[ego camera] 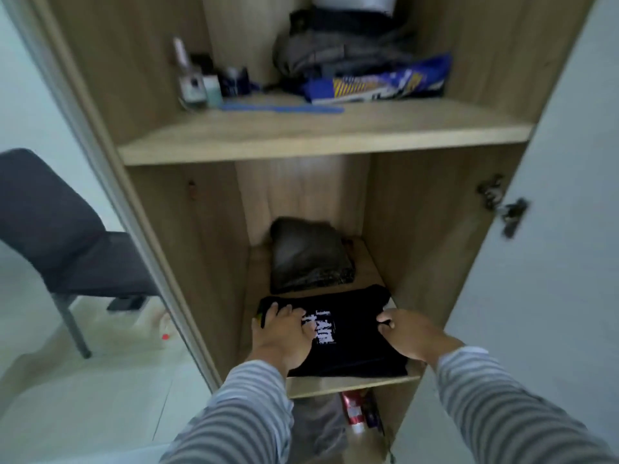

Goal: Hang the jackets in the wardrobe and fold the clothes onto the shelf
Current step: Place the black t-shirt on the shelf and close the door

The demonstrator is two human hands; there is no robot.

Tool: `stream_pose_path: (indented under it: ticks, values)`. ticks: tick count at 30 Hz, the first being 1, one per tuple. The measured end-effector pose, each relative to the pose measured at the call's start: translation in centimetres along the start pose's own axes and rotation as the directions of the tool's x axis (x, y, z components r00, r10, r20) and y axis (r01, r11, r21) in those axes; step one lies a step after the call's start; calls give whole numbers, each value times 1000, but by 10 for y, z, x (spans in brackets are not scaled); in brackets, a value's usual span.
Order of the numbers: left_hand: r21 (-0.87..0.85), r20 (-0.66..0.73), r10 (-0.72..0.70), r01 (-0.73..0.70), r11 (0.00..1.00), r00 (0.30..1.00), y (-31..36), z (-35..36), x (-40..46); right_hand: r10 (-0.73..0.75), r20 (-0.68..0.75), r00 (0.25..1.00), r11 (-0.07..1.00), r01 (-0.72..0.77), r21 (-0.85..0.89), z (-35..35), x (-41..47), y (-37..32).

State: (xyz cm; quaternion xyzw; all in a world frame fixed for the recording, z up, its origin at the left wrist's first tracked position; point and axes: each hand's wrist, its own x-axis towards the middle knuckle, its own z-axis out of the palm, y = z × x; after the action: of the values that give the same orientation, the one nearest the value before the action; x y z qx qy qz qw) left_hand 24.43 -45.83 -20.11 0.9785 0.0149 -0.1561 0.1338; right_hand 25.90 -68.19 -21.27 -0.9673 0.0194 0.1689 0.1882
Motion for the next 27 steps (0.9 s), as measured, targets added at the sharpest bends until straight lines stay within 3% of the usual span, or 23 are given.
stream_pose_path:
  ticks: [7,18,24,27]
  values:
    - [-47,-178,139,-150,988,974,51,-49,-119,-98,-218,971,995,98,-12,-71,-117,-20]
    - [-96,-257,297,-330,939,920,154,-20,-305,-209,-549,809,971,104,-217,-137,-333,27]
    - [-48,-314,443,-480,876,840,236,-32,-370,-303,-785,541,953,164,-256,-195,-435,41]
    - [-90,-384,517,-588,804,765,279,-40,-398,-329,-895,302,938,213,-273,-217,-479,50]
